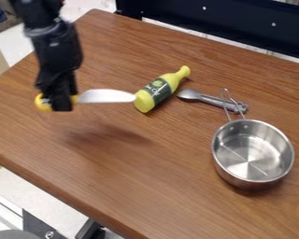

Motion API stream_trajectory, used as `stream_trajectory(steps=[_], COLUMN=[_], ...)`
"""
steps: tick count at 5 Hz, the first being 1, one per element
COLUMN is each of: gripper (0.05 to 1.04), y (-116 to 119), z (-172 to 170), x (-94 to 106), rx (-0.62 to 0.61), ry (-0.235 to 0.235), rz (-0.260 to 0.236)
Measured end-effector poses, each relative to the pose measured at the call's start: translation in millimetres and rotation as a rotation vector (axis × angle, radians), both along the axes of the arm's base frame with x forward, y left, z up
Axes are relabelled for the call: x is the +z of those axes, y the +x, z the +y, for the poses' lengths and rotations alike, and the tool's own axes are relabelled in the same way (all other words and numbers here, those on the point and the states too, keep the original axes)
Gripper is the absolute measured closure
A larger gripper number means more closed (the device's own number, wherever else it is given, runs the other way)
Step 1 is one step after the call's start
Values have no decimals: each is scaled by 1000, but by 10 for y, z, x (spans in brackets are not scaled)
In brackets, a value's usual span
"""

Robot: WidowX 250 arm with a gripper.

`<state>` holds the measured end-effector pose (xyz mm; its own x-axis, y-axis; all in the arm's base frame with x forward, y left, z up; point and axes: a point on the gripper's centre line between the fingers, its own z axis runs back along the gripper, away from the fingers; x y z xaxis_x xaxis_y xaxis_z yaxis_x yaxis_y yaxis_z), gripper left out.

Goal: Put the knife in the pot

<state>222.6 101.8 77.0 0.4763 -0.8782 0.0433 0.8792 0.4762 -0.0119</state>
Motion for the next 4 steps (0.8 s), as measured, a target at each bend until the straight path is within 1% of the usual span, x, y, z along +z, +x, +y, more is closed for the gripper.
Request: stream_trajectory(steps=[1,2,3,4], gripper=[736,736,736,736], y=[89,231,301,368], z=[-328,-686,-948,-1255], x=[65,123,126,95], rx=[45,86,104,155], ry=[-9,-18,-1,-5], rz=[22,9,-13,-47])
